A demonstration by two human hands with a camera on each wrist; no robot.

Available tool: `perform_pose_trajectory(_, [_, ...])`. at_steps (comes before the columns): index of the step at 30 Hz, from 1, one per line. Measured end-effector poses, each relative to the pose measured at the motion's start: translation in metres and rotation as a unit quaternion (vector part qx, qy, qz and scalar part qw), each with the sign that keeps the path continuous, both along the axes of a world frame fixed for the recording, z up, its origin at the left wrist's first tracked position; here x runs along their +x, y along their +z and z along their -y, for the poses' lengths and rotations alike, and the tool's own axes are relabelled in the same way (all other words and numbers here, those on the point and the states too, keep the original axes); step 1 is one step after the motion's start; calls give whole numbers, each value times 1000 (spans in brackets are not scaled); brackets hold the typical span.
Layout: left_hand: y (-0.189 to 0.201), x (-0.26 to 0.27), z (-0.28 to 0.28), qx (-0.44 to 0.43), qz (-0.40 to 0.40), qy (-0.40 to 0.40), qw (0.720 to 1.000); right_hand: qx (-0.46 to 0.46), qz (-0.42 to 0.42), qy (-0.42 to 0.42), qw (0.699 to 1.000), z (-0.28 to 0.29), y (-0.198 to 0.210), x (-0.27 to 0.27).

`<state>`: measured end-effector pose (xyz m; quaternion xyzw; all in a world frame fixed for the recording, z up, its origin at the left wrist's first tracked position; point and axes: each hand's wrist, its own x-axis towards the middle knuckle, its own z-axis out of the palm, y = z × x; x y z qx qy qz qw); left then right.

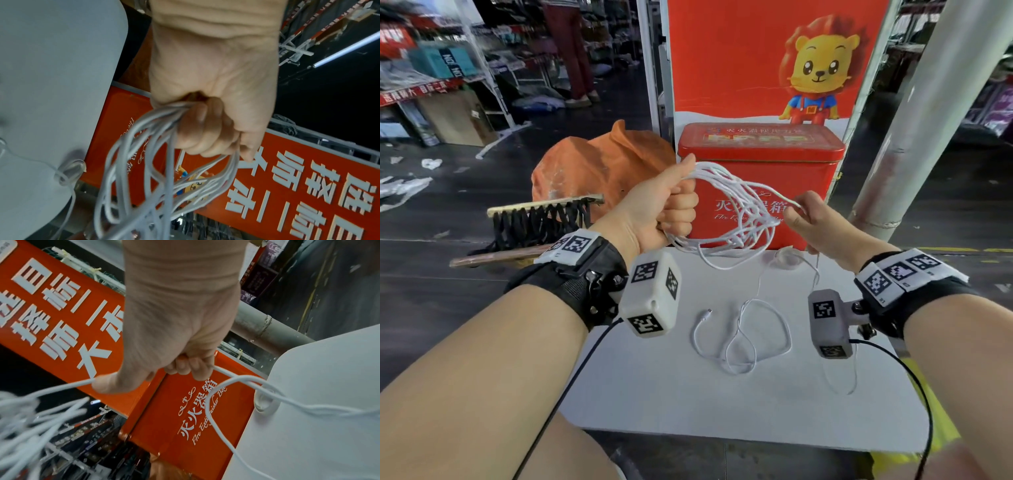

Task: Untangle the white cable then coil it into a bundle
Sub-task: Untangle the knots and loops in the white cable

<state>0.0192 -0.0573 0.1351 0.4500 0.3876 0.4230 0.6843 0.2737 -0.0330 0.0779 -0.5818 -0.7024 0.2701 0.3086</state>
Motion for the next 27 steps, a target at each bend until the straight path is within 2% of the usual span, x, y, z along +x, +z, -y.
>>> perform_pose_trajectory(2, [2,1,-1,10,22,19,1000,10,0,26,1000,2,0,-4])
perform_pose_trajectory(4, [2,1,-3,12,37,39,998,47,15,1,999,0,-1,-8])
perform_pose_trajectory(8, [-2,6,-5,13,25,26,999,66,52,-148,985,-10,-2,-17])
perform_pose_trajectory(11, [-1,17,-5,22,48,21,998,5,52,-219,974,-11,1,-29])
perform_pose_trajectory(13, [0,20,-9,27,84,54,995,-67,25,-176,982,-11,-2,-36])
perform_pose_trajectory(15, [-1,16,-16,26,130,120,984,-106,30,-89,990,-8,-7,-41])
perform_pose_trajectory(17, [-4,1,-27,21,193,199,960,-110,43,-31,993,-5,-11,-37])
perform_pose_trajectory(19, [-10,-21,-39,15,239,282,929,-89,45,-15,995,-5,-14,-24])
perform_pose_trajectory(22, [-19,-43,-51,-5,210,358,910,-1,83,3,997,-8,-13,-7])
perform_pose_trajectory(25, [-19,-32,-47,-16,172,348,922,54,166,22,984,-5,-4,-7])
perform_pose_trajectory(27, [-16,-20,-42,-17,150,323,934,91,278,21,956,-1,7,-15])
